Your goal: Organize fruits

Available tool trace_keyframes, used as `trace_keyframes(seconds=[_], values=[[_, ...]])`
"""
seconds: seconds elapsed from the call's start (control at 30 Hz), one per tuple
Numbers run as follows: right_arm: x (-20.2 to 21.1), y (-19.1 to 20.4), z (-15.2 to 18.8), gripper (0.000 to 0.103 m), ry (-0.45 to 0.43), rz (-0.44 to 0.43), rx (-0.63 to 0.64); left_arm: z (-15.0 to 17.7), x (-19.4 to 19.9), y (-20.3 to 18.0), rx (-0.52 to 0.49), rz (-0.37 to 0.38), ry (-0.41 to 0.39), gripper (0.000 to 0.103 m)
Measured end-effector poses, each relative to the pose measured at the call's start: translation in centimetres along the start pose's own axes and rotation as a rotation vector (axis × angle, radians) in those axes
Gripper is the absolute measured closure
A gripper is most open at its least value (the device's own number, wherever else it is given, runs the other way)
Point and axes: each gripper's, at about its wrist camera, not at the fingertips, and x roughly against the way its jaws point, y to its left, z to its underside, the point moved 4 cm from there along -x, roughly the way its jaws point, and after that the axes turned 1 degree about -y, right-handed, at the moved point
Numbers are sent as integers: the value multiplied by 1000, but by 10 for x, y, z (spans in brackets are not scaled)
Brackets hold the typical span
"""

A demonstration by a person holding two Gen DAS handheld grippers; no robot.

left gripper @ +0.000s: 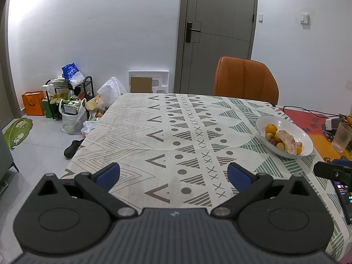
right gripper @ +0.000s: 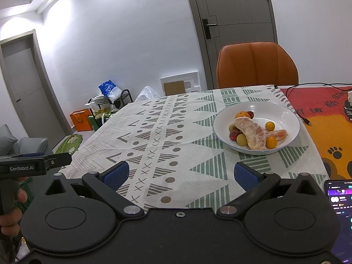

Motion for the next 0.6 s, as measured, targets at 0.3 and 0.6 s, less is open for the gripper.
trace_keyframes(seconds=[0.3, 0.6], values=[[0, -2, 1, 0, 0, 3, -3, 1, 0, 1, 0, 1, 4, 0], [-1, -3, 3, 0, 5, 5, -7, 4, -3, -2, -13, 11, 16, 0]])
